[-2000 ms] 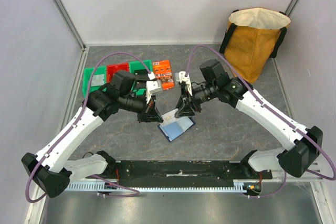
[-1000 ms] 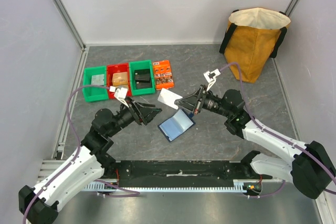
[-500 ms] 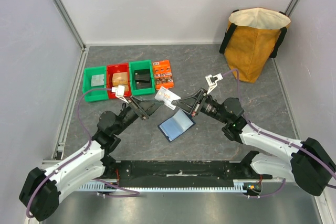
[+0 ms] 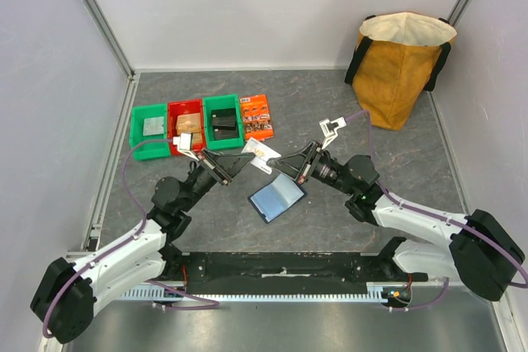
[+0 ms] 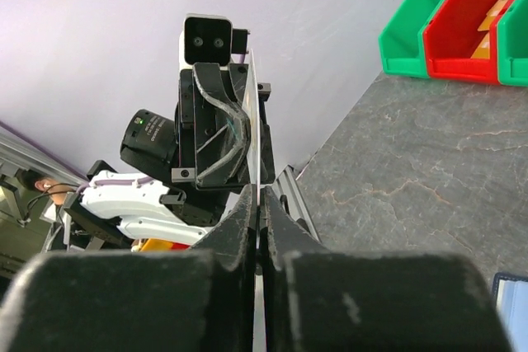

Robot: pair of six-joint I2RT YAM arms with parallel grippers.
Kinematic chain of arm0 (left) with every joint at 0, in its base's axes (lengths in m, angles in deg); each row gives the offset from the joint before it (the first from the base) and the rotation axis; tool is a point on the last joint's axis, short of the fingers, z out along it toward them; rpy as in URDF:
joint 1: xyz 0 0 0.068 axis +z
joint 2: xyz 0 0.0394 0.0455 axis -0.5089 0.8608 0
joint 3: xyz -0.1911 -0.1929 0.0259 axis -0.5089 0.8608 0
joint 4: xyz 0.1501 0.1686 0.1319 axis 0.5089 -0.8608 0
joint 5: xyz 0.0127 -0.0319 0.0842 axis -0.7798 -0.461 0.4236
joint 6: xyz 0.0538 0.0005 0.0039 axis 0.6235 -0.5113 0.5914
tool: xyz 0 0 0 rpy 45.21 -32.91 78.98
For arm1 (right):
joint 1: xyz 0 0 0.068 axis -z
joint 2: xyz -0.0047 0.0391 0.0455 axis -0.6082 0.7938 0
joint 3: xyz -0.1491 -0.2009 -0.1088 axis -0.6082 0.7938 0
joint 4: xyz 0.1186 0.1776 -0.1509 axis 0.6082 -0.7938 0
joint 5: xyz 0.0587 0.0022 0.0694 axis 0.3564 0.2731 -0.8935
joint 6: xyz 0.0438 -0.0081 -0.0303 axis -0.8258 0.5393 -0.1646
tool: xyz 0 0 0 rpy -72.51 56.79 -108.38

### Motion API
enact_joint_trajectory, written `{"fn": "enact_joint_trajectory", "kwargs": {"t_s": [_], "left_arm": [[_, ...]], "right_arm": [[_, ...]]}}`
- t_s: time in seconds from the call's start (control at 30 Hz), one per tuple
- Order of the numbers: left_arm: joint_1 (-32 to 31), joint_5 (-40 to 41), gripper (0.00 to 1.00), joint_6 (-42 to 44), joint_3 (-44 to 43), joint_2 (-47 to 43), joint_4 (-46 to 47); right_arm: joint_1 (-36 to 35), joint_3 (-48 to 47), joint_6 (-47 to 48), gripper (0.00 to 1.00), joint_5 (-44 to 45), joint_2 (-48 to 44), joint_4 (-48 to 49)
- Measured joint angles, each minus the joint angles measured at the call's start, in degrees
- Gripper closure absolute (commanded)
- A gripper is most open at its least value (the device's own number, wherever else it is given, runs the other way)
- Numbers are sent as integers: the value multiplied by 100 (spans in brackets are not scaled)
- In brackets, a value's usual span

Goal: Take the credit cards out of the card holder
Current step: Place the credit card in the storage box.

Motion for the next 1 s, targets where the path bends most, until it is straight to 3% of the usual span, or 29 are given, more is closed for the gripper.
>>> {"fn": "enact_joint_trajectory", "kwargs": {"t_s": [0.17, 0.3, 0.4, 0.67, 0.83, 1.0], "left_arm": [[-11, 195, 98, -9, 118, -157, -42], [105, 492, 98, -7, 210, -437, -286], [527, 584, 98, -4, 278, -610, -540], [2675, 551, 98, 4, 376, -752, -1198], [3943, 337, 98, 98, 378, -442, -1333], [4758, 385, 98, 400, 376, -35, -1464]], "right_arm": [[-7, 4, 26, 44, 83, -13, -83], [87, 4, 278, 22, 186, -273, -603], [306, 4, 516, 10, 249, -623, -1062], [841, 4, 1471, 3, 605, -1600, -2557], [857, 2, 1982, 2, 658, -1700, -3198], [857, 2, 2409, 2, 654, -1742, -3560]]}}
